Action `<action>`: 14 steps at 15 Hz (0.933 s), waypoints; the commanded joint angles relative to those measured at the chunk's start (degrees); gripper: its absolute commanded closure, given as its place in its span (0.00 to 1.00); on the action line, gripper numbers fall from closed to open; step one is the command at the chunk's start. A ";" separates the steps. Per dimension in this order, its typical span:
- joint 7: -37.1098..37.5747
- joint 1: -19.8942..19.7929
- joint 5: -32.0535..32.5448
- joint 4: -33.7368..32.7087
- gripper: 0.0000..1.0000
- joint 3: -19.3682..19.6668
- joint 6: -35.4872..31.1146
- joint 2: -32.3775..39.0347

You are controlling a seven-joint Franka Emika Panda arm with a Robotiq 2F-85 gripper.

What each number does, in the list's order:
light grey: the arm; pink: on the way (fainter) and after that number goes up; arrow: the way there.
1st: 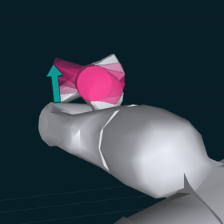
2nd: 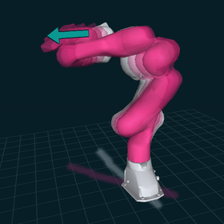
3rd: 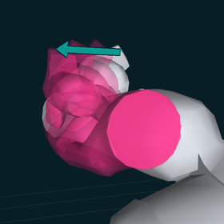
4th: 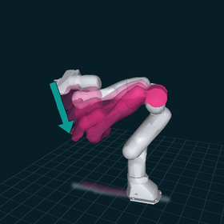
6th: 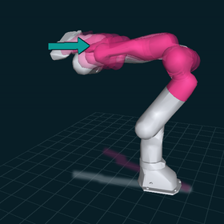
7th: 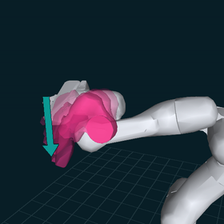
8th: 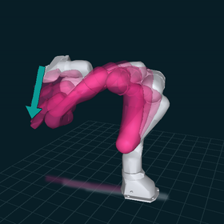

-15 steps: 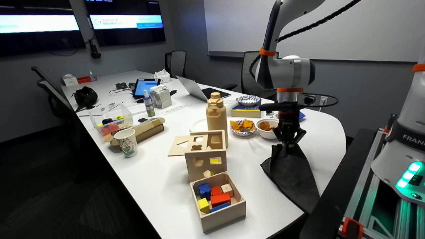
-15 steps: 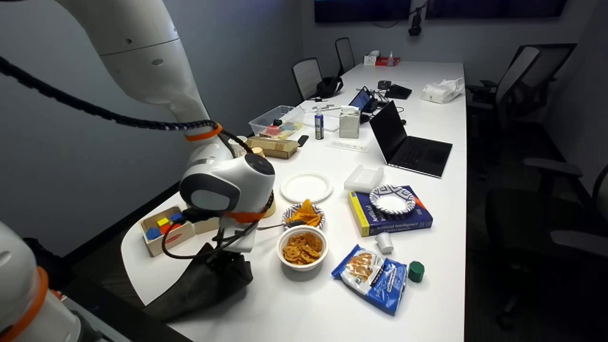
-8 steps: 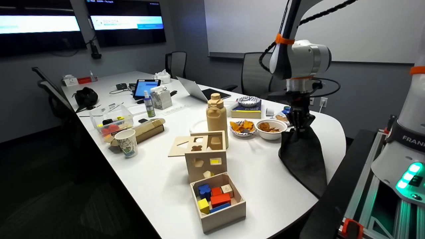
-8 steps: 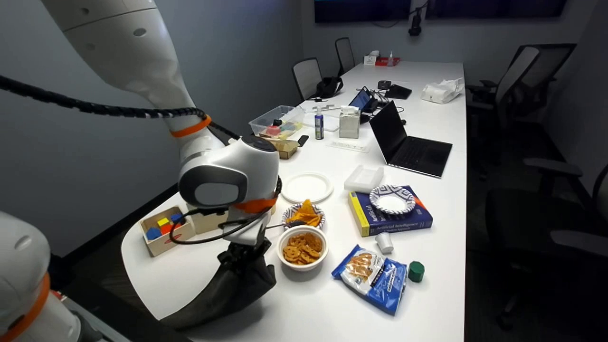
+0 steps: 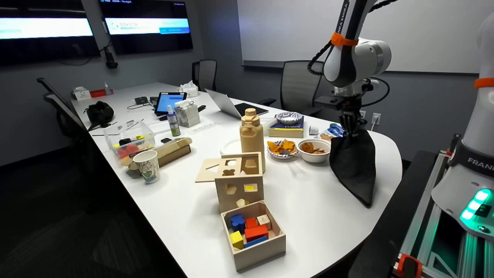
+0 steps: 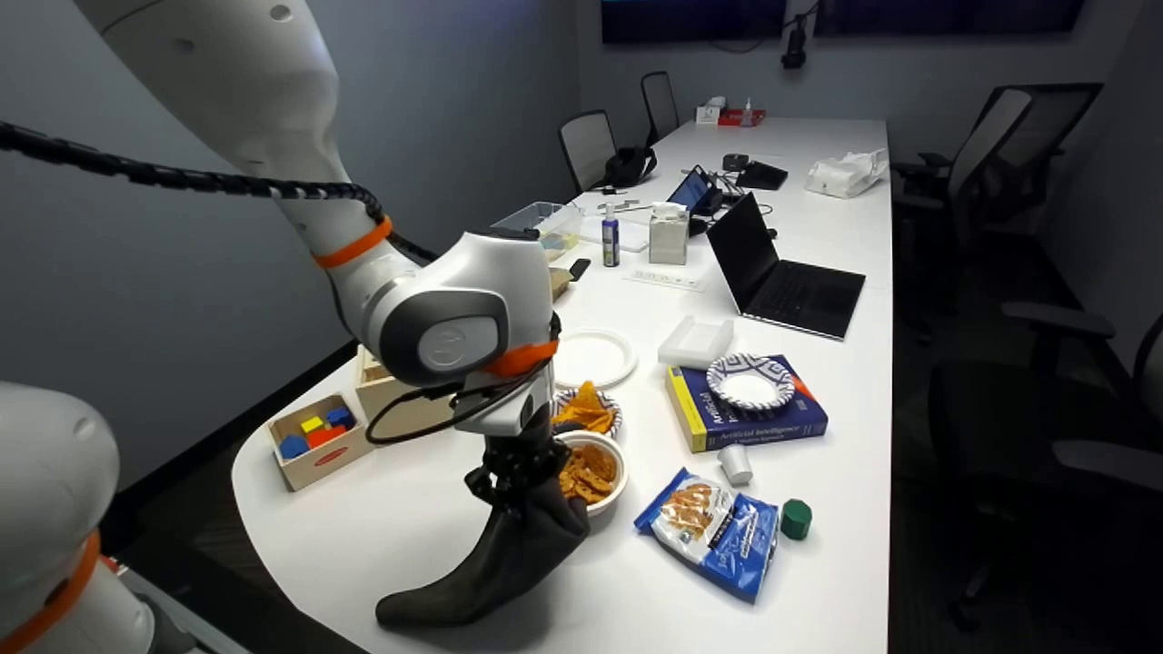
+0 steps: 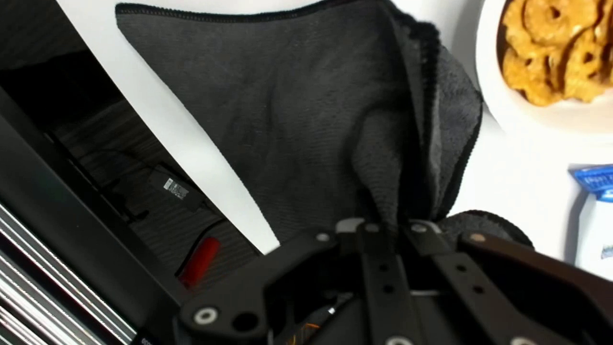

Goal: Use the black towel to clean the table

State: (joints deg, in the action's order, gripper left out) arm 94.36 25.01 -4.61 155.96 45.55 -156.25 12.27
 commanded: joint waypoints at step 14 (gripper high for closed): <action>23.03 21.97 16.28 -3.56 0.56 22.19 -0.21 4.04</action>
State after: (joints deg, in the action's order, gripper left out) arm 114.88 43.55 9.97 153.00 65.10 -158.07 15.86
